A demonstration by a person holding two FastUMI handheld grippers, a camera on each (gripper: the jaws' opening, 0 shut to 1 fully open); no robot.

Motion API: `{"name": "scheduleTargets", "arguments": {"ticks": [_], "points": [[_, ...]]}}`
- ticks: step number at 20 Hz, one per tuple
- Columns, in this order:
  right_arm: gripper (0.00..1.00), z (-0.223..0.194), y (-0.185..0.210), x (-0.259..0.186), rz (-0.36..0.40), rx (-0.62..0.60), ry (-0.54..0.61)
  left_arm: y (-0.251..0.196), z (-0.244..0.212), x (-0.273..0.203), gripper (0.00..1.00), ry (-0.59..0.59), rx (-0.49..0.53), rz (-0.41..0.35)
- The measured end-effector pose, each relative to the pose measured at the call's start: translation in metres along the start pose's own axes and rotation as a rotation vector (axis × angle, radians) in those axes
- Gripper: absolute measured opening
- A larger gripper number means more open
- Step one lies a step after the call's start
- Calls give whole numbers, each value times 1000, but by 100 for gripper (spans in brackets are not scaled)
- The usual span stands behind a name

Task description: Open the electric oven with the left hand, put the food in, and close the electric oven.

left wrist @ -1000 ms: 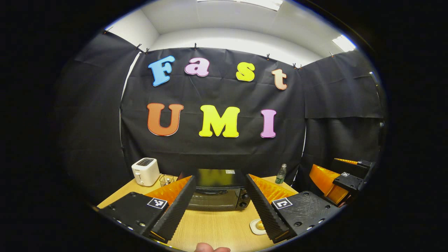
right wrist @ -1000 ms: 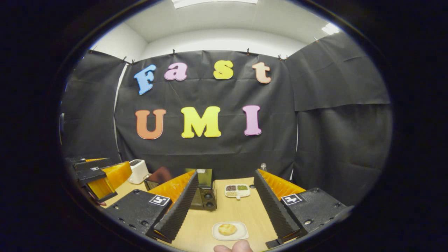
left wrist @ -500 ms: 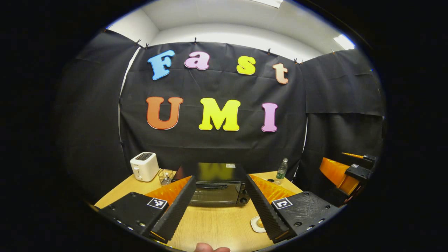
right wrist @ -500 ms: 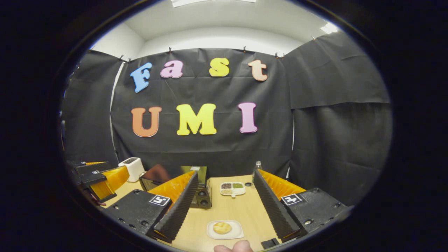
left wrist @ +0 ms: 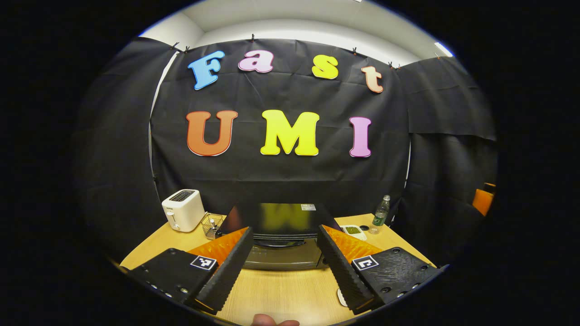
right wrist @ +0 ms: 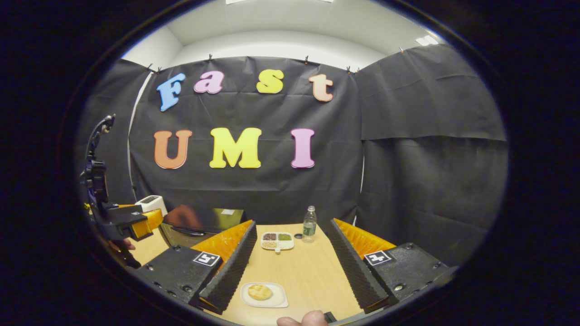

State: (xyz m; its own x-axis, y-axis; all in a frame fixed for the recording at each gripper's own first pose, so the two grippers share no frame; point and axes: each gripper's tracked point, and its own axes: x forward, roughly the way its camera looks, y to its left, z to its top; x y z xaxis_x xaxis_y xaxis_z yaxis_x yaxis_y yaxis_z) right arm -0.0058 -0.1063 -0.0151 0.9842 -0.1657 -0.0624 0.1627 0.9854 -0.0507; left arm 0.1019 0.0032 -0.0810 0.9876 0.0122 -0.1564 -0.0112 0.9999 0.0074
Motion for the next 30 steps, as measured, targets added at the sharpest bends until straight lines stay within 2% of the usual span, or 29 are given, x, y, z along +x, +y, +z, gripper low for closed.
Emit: {"name": "scheduleTargets", "arguments": {"ticks": [8,14,20,25,30], "points": [[98,-22,-44,18,-58,-23,71,11,-48,98,94,124,8,-1],[100,-36,-43,41,-48,-20,133,19,-75,138,93,179,6,10],[99,-36,-33,46,-31,-35,142,26,-90,146,95,199,34,24],[99,-36,-25,39,-28,-33,143,28,-95,135,96,175,46,13],[98,-33,-16,31,-17,-33,131,27,-103,115,96,211,41,1]]}}
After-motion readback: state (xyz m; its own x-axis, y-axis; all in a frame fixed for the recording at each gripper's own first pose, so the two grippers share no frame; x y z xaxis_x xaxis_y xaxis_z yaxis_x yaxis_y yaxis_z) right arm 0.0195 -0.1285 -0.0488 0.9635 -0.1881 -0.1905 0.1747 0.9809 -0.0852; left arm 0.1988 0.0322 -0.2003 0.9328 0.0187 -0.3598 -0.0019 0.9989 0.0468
